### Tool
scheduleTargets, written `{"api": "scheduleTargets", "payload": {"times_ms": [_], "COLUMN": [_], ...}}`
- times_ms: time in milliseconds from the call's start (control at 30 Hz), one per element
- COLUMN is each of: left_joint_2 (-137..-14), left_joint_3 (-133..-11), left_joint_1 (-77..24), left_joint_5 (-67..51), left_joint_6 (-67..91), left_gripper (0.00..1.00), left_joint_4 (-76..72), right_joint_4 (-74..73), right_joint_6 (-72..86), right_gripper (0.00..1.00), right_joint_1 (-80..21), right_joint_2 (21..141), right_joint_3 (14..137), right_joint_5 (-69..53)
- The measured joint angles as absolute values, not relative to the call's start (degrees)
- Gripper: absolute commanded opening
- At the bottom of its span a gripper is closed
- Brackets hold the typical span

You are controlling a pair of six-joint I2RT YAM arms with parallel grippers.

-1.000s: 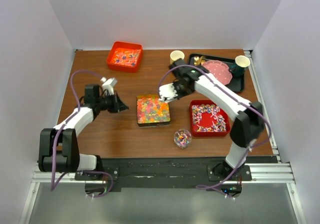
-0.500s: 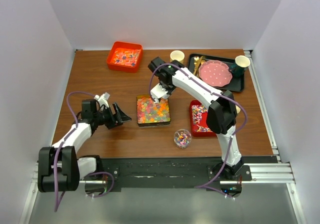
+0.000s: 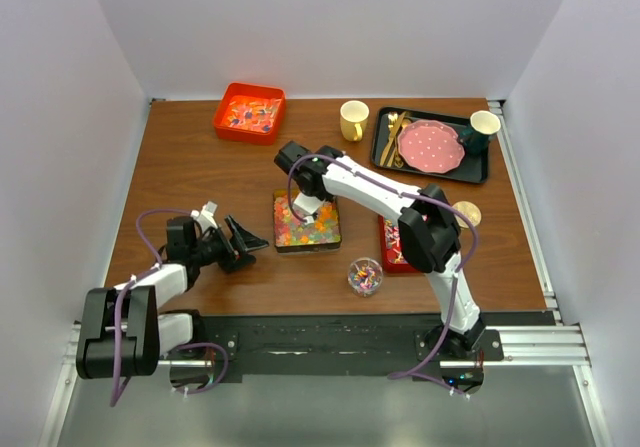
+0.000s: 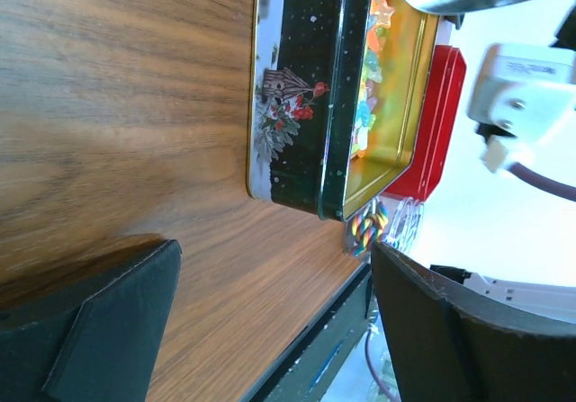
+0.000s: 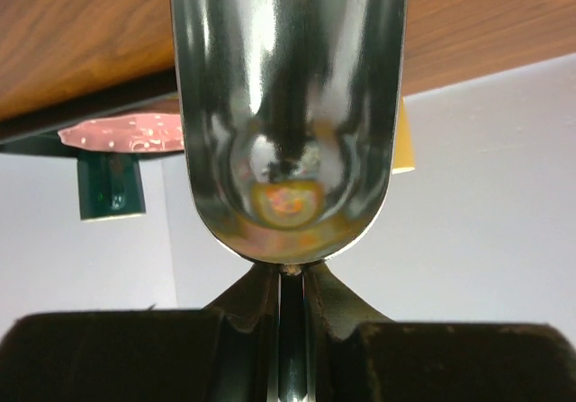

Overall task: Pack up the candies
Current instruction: Scoop the fake candies from the storage box.

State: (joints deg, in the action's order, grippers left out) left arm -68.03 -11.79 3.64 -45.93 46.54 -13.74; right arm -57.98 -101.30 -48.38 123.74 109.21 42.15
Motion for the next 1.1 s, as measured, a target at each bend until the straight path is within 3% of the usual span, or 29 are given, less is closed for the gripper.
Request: {"api": "scheduleTargets", "payload": {"times_ms": [167, 233, 267, 533, 833, 1100], "left_joint_2": [-68.0, -68.0, -68.0, -78.4, -95.1, -100.9], "left_joint_3": [-11.0, -10.6, -10.4, -10.0, -12.7, -15.1], "left_joint_1": [3.6, 3.6, 3.6, -0.8, -1.3, -2.0], "left_joint_5": [-46.0, -46.0, -46.0, -47.4, -51.2, -51.2], "left_joint_6": [48.6, 49.1, 49.3, 53.8, 63.7, 67.0], "left_gripper": [0.87, 0.79, 0.70, 0.58, 0.36, 0.13], "left_joint_4": [-15.5, -16.1, -16.3, -25.8, -41.5, -46.0], "right_joint_4": [-55.2, -54.2, -53.7, -54.3, -56.4, -56.6], "right_joint_6": [-101.4, -101.0, -100.8, -95.0, -87.5, -84.6], "right_gripper": [0.00, 0.00, 0.00, 0.00, 0.00, 0.00], "right_joint_1": [-49.0, -49.4, -49.6, -51.9, -54.3, -54.0], "right_joint_2": [125.2, 125.5, 125.6, 126.3, 126.0, 125.3], "right_joint_3": [108.0, 107.1, 106.5, 105.6, 105.1, 104.4], "right_joint_5": [45.8, 46.9, 47.3, 49.0, 46.9, 44.2]}}
